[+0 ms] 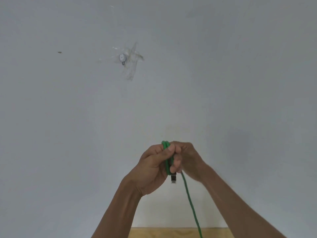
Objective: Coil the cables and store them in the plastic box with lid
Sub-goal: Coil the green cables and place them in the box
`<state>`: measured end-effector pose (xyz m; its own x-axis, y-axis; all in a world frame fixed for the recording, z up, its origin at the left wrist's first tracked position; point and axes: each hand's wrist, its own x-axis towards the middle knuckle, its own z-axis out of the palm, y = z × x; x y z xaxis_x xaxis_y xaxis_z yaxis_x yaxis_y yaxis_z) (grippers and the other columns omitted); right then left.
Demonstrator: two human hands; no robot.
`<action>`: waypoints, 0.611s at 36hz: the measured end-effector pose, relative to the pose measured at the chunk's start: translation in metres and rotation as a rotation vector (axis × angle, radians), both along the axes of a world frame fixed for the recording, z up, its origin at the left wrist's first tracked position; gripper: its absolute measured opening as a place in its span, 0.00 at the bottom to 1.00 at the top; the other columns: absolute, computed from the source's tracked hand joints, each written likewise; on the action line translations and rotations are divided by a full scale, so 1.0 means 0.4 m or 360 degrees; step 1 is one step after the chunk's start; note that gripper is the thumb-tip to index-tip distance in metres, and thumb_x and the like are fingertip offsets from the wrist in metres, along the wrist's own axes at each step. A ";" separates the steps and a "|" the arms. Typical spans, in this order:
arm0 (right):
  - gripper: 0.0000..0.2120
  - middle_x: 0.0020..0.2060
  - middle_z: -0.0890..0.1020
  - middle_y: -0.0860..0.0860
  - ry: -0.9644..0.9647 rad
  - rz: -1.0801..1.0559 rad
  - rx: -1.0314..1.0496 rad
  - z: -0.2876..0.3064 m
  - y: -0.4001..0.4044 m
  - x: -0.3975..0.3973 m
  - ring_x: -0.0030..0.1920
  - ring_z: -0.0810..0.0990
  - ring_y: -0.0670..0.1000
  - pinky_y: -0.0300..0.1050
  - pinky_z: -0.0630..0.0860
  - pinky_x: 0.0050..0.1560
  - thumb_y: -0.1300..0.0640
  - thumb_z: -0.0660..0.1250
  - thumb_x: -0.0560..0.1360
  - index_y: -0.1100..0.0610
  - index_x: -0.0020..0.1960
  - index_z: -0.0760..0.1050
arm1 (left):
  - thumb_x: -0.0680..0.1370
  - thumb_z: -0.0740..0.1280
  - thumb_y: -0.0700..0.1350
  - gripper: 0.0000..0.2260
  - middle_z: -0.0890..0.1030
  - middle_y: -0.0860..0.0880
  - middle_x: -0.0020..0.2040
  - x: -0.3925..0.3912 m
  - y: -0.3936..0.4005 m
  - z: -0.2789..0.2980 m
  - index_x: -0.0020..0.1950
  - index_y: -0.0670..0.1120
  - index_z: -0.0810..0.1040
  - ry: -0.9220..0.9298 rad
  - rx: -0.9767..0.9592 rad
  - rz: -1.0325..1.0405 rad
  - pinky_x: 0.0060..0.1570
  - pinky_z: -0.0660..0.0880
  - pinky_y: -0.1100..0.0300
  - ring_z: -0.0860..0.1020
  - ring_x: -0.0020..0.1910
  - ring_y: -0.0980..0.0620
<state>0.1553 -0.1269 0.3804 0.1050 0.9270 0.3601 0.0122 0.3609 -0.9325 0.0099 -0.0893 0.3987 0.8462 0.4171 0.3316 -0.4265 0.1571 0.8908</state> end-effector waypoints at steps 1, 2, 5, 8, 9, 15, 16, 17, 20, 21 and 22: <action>0.08 0.25 0.78 0.46 -0.0017 -0.0027 -0.0039 -0.017 -0.008 -0.014 0.28 0.73 0.50 0.40 0.71 0.33 0.46 0.74 0.65 0.48 0.31 0.79 | 0.81 0.60 0.42 0.10 0.77 0.45 0.31 0.005 0.002 0.008 0.47 0.40 0.79 -0.0042 0.0007 0.0036 0.38 0.75 0.57 0.73 0.31 0.49; 0.10 0.24 0.76 0.45 -0.0050 -0.0075 -0.0075 -0.034 -0.016 -0.029 0.29 0.71 0.50 0.41 0.69 0.32 0.52 0.71 0.69 0.48 0.29 0.77 | 0.81 0.61 0.42 0.09 0.77 0.44 0.31 0.009 0.006 0.017 0.48 0.39 0.78 -0.0073 -0.0011 0.0059 0.38 0.77 0.57 0.75 0.31 0.48; 0.19 0.27 0.78 0.45 -0.0054 -0.0150 -0.0139 -0.076 -0.035 -0.054 0.29 0.67 0.49 0.41 0.66 0.30 0.62 0.62 0.81 0.51 0.33 0.79 | 0.82 0.61 0.41 0.08 0.79 0.44 0.34 0.018 0.028 0.042 0.51 0.38 0.77 -0.0121 -0.0023 0.0153 0.40 0.80 0.58 0.78 0.33 0.49; 0.12 0.32 0.79 0.51 -0.0036 -0.0215 -0.0111 -0.090 -0.057 -0.064 0.27 0.65 0.47 0.41 0.62 0.28 0.57 0.63 0.82 0.59 0.45 0.82 | 0.81 0.61 0.41 0.08 0.81 0.46 0.37 0.025 0.065 0.055 0.52 0.38 0.77 -0.0131 0.0051 0.0309 0.47 0.80 0.56 0.80 0.34 0.51; 0.10 0.33 0.79 0.52 -0.0074 -0.0277 -0.0082 -0.091 -0.062 -0.064 0.27 0.65 0.47 0.40 0.62 0.28 0.58 0.63 0.82 0.58 0.50 0.83 | 0.80 0.61 0.42 0.09 0.82 0.46 0.37 0.027 0.076 0.057 0.52 0.38 0.77 -0.0121 0.0083 0.0359 0.48 0.80 0.55 0.80 0.35 0.51; 0.12 0.39 0.86 0.48 -0.0481 -0.0576 -0.0034 -0.065 -0.099 -0.068 0.36 0.82 0.49 0.40 0.77 0.38 0.56 0.69 0.78 0.52 0.61 0.81 | 0.82 0.62 0.42 0.09 0.83 0.46 0.40 0.034 0.127 0.044 0.55 0.38 0.77 -0.0009 0.0257 0.0480 0.53 0.79 0.51 0.81 0.38 0.49; 0.14 0.41 0.86 0.48 -0.0576 -0.0567 -0.0064 -0.060 -0.107 -0.070 0.39 0.83 0.53 0.43 0.78 0.40 0.56 0.68 0.78 0.52 0.63 0.79 | 0.81 0.62 0.43 0.10 0.83 0.46 0.40 0.034 0.130 0.040 0.55 0.37 0.77 0.0016 0.0283 0.0494 0.53 0.78 0.51 0.81 0.38 0.49; 0.15 0.43 0.85 0.46 -0.0684 -0.0549 -0.0090 -0.053 -0.116 -0.072 0.39 0.83 0.54 0.44 0.78 0.41 0.57 0.67 0.79 0.51 0.65 0.78 | 0.81 0.62 0.43 0.10 0.84 0.46 0.40 0.033 0.130 0.036 0.55 0.37 0.77 0.0056 0.0327 0.0524 0.52 0.77 0.51 0.81 0.38 0.49; 0.18 0.49 0.83 0.42 -0.0917 -0.0453 -0.0125 -0.029 -0.144 -0.067 0.31 0.77 0.45 0.36 0.74 0.34 0.59 0.64 0.80 0.46 0.68 0.72 | 0.83 0.60 0.41 0.11 0.84 0.46 0.41 0.031 0.132 0.022 0.56 0.35 0.77 0.0243 0.0589 0.0676 0.46 0.75 0.50 0.80 0.38 0.50; 0.17 0.50 0.82 0.43 -0.0962 -0.0425 -0.0133 -0.020 -0.151 -0.064 0.30 0.76 0.43 0.34 0.72 0.33 0.59 0.64 0.80 0.46 0.67 0.71 | 0.83 0.60 0.41 0.11 0.84 0.45 0.41 0.031 0.132 0.016 0.56 0.34 0.77 0.0279 0.0632 0.0708 0.45 0.74 0.49 0.80 0.38 0.49; 0.16 0.51 0.82 0.43 -0.1014 -0.0408 -0.0139 -0.009 -0.156 -0.061 0.29 0.76 0.41 0.33 0.71 0.33 0.59 0.63 0.80 0.46 0.65 0.71 | 0.84 0.59 0.40 0.11 0.84 0.45 0.41 0.030 0.131 0.011 0.57 0.34 0.77 0.0292 0.0632 0.0722 0.45 0.74 0.48 0.80 0.38 0.49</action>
<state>0.1307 -0.1894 0.3768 0.1174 0.9296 0.3493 0.6419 0.1973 -0.7409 0.0218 -0.0370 0.4032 0.6716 0.6229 0.4013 -0.2078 -0.3615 0.9089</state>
